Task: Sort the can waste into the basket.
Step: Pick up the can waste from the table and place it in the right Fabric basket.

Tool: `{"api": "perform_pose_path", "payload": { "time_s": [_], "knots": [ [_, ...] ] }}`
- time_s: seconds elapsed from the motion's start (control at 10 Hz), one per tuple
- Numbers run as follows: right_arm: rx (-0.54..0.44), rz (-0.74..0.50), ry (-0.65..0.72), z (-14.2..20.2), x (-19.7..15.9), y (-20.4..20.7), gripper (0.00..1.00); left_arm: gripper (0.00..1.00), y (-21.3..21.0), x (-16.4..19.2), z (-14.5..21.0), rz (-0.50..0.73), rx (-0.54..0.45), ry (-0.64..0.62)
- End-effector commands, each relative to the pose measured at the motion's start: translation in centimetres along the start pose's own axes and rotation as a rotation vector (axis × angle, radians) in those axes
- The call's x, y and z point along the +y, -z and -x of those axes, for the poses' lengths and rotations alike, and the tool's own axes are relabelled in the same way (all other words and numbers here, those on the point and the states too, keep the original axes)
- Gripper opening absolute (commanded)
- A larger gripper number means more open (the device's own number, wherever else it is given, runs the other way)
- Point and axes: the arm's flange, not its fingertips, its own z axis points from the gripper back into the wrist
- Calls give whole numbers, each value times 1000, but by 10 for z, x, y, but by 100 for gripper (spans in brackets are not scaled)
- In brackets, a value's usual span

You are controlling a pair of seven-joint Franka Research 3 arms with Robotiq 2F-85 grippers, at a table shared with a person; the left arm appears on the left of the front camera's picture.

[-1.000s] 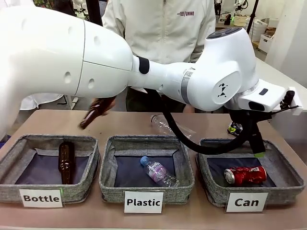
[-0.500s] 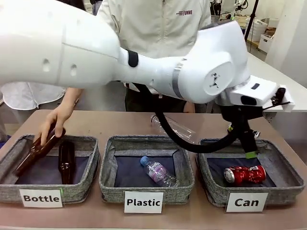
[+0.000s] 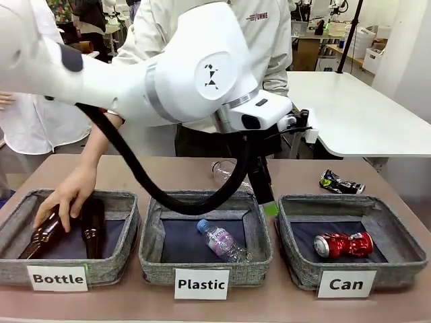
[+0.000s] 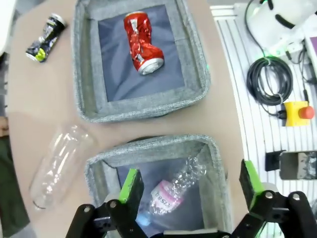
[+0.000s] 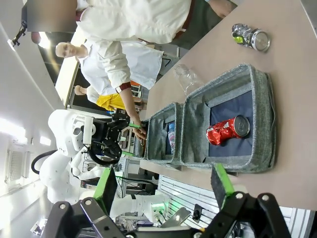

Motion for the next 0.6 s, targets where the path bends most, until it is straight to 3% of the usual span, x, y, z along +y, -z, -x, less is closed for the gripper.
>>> {"api": "perform_pose_path", "payload": {
  "time_s": [0.0, 0.5],
  "knots": [
    [-15, -20, -27, -2, 2, 0, 100, 100, 7, -14, 8, -1, -41, 36],
    [-15, -20, -27, -2, 2, 0, 100, 100, 5, -13, 9, -20, -43, 33]
  ]
}}
